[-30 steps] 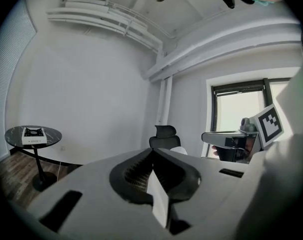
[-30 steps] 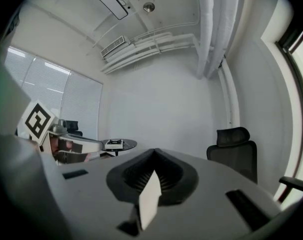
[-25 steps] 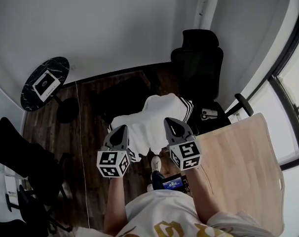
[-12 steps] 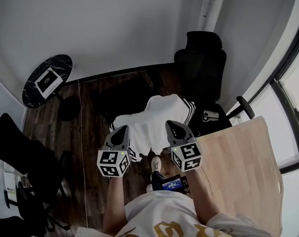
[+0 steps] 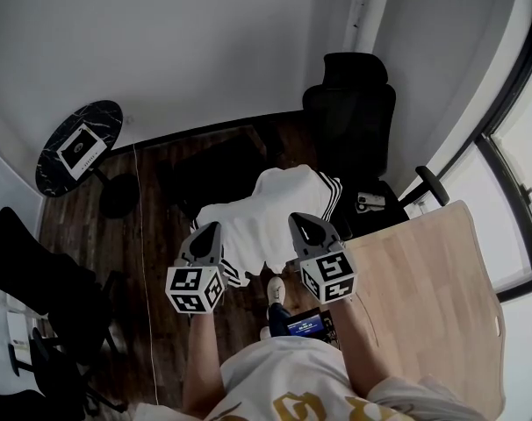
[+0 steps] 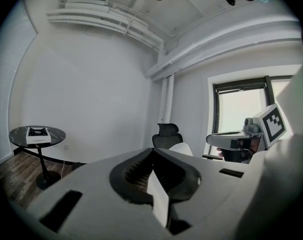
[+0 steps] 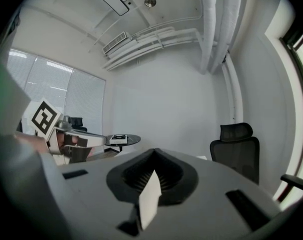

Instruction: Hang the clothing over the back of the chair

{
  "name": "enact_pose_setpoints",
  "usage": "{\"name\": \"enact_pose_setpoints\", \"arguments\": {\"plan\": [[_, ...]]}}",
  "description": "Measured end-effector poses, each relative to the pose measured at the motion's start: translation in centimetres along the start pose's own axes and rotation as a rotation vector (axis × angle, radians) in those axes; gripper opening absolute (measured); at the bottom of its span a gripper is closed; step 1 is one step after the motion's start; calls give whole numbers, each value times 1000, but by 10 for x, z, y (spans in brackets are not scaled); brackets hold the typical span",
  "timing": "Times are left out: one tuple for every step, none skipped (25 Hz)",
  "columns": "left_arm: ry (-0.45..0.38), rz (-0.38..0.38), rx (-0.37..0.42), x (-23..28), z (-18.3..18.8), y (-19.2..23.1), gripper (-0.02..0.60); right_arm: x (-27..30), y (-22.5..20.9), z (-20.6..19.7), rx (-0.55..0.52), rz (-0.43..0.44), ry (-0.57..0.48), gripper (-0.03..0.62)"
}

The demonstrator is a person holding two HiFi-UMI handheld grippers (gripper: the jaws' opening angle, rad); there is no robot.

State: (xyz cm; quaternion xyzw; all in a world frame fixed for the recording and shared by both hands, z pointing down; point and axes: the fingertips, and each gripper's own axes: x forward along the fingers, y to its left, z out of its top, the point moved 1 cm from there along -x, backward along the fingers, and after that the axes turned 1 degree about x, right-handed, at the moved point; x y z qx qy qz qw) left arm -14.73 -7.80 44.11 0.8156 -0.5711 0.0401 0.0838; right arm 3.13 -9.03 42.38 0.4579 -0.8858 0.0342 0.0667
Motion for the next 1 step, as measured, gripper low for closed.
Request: {"name": "enact_pose_setpoints", "arguments": {"plan": [[-2,0,-1,0,1,0,20,0,1,1,-5,2,-1,11]]}}
